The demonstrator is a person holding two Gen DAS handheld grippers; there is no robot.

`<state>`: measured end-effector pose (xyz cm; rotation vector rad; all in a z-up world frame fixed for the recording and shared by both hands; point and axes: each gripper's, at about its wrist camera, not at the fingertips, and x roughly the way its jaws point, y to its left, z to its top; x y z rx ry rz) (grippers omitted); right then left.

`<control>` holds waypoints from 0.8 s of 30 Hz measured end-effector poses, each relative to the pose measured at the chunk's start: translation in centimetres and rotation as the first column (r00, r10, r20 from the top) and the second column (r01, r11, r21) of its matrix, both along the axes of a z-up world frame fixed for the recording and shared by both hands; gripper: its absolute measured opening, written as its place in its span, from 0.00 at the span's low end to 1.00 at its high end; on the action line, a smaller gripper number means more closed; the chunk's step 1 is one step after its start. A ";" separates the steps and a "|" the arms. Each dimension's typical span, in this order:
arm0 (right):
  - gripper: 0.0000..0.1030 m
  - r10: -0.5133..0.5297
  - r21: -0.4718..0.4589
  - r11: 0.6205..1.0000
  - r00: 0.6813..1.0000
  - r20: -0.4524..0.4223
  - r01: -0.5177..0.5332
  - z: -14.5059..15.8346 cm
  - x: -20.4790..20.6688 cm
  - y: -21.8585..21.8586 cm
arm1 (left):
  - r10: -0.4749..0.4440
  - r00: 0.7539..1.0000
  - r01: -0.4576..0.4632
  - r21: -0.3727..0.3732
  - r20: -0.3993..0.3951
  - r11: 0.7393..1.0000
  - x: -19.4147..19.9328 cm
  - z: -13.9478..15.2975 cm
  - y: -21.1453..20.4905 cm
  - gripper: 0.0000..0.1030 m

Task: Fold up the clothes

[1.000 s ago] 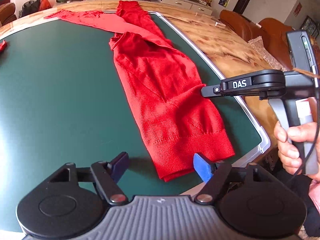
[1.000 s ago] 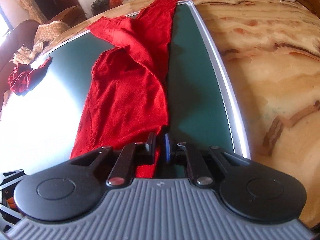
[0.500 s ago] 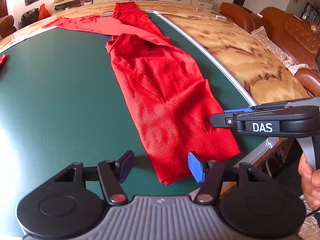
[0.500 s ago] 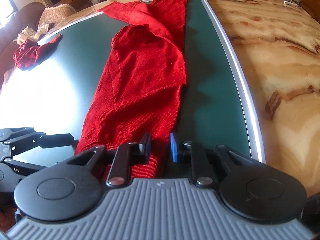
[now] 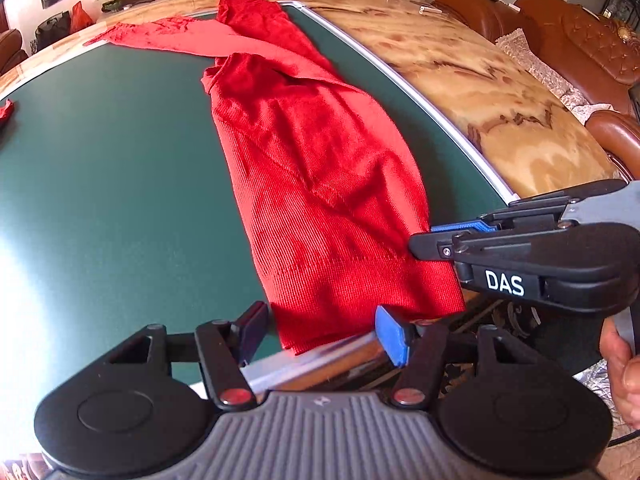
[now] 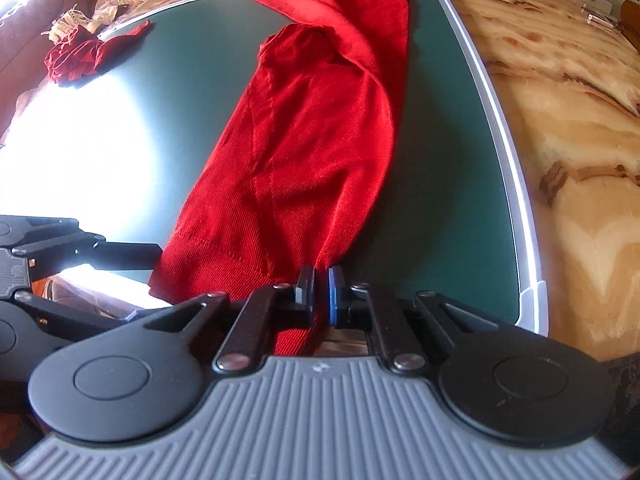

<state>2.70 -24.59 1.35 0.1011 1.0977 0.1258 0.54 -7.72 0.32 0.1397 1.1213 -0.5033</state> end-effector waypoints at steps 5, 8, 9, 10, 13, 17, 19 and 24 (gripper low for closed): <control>0.10 0.012 -0.031 0.999 1.000 -0.013 -0.013 0.2 -0.3 0.6 | 0.042 0.999 -0.042 0.000 0.006 0.999 -0.5 1.5 0.8 0.65; 0.11 0.006 -0.053 0.999 1.000 -0.009 -0.007 0.2 -0.3 0.8 | 0.069 0.996 -0.069 -0.011 0.056 0.998 -1.5 3.7 1.6 0.74; 0.13 0.006 -0.063 0.998 1.000 -0.007 -0.006 0.2 -0.2 0.9 | 0.072 0.995 -0.071 -0.013 0.075 0.997 -1.9 4.4 1.9 0.74; 0.17 0.005 -0.073 0.997 1.000 -0.006 -0.006 0.2 -0.2 0.9 | 0.076 0.993 -0.075 -0.016 0.090 0.997 -2.3 5.1 2.2 0.74; 0.38 -0.013 -0.087 0.996 1.000 -0.004 0.013 0.4 0.0 0.6 | 0.115 0.986 -0.112 -0.030 0.121 0.993 -3.1 7.1 3.7 0.78; 0.46 -0.098 0.036 0.995 0.994 0.039 0.096 2.0 -1.0 -1.2 | 0.207 0.967 -0.201 -0.053 0.150 0.978 -4.0 9.8 6.6 0.90; 0.48 -0.103 0.061 0.993 0.992 0.077 0.098 3.3 -1.8 -1.3 | 0.249 0.955 -0.242 -0.062 0.160 0.968 -4.5 10.9 8.1 0.91; 0.51 -0.053 0.002 0.999 0.985 0.165 0.054 6.1 -3.7 0.3 | 0.297 0.938 -0.290 -0.064 0.178 0.955 -5.6 11.9 10.9 0.94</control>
